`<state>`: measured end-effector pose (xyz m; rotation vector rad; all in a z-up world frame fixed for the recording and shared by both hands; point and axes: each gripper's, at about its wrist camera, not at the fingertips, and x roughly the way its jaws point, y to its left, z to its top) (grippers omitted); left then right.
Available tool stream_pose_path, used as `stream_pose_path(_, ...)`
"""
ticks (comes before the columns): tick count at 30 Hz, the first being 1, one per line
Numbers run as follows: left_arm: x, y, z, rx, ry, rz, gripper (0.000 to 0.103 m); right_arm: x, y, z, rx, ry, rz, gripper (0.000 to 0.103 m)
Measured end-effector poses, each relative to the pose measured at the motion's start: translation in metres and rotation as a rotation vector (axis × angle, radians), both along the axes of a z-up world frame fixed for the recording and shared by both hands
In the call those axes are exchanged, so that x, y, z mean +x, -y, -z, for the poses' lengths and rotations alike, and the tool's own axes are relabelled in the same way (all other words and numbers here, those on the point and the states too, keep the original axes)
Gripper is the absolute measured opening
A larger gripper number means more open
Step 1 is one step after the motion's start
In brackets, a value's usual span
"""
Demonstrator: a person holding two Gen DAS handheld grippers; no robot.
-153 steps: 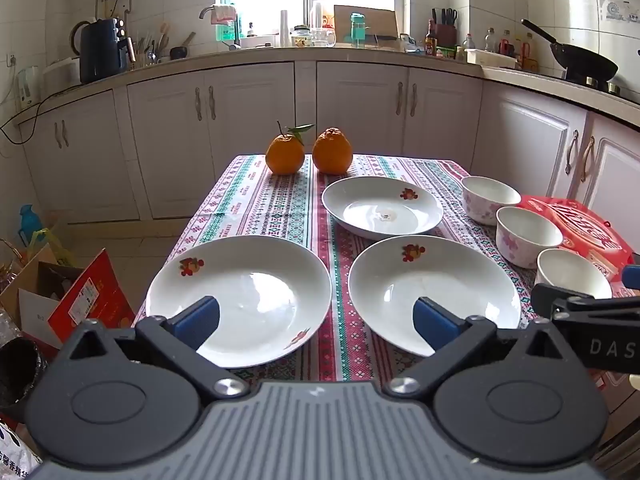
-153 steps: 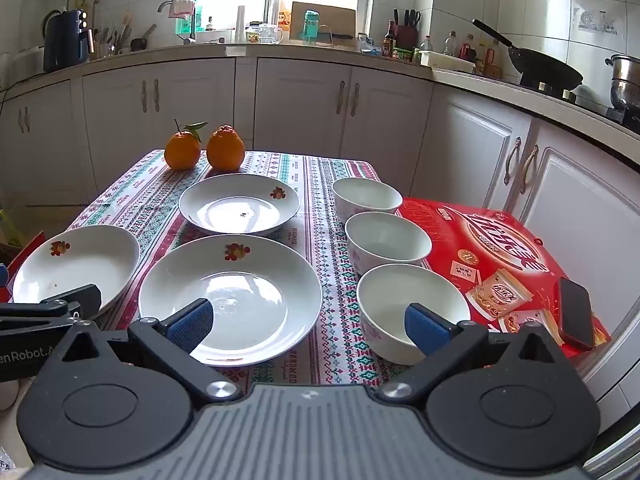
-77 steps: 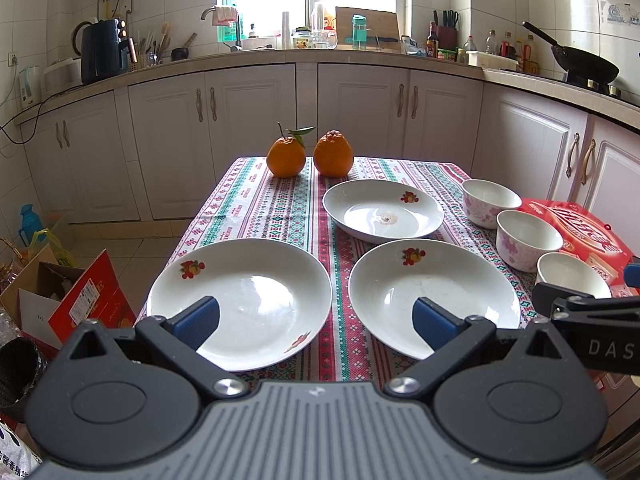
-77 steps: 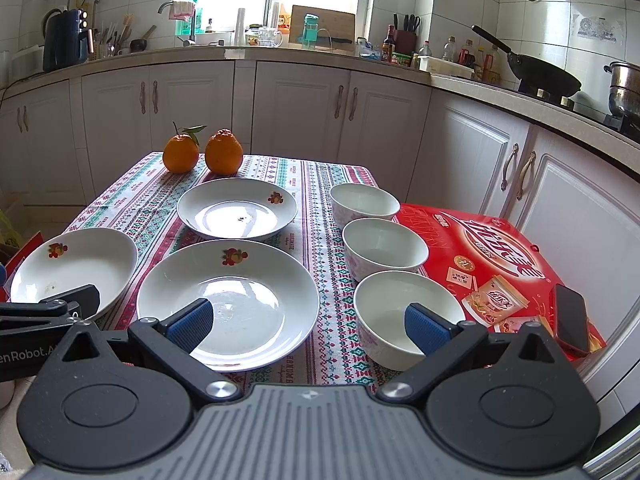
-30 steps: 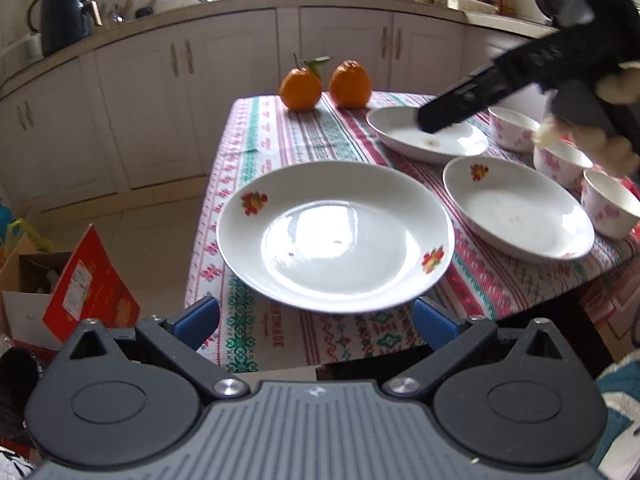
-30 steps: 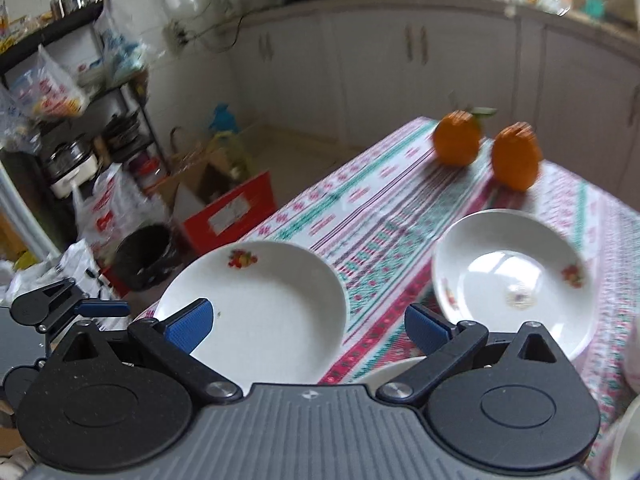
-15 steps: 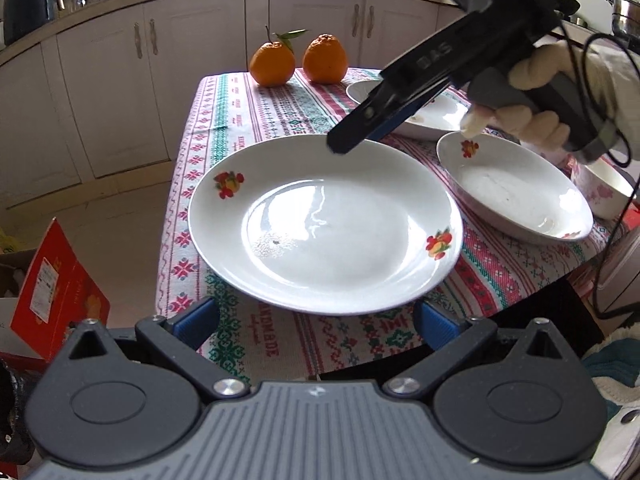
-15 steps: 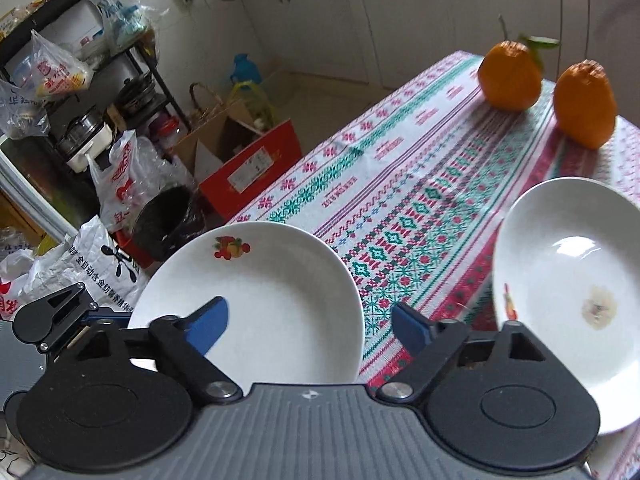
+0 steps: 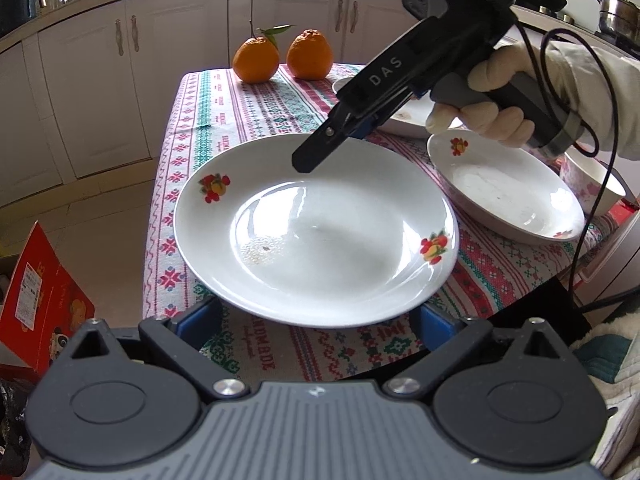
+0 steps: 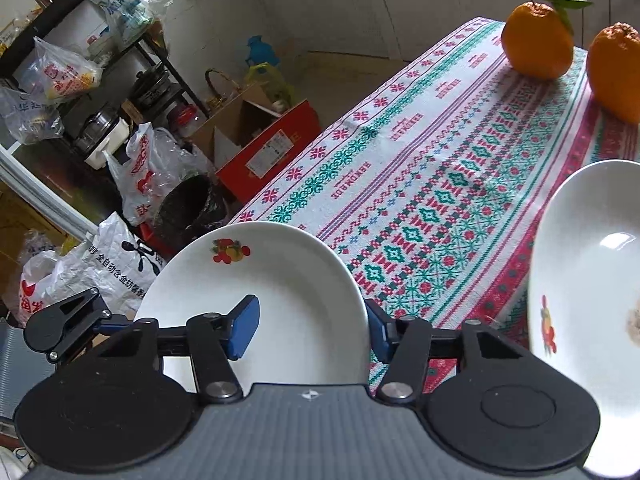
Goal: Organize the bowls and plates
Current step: 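Lift the gripped white plate off the tablecloth with the right tool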
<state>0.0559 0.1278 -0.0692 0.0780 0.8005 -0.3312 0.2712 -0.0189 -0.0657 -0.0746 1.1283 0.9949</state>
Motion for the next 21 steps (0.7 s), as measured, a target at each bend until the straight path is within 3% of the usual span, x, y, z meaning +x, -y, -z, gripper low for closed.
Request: stream_pose_path(21, 0.035, -0.004, -0.006, 0.029, 0.009, 0.033, 0.095, 0.026, -0.001, -0.004, 0.012, 0.026, 0.023, 0.062)
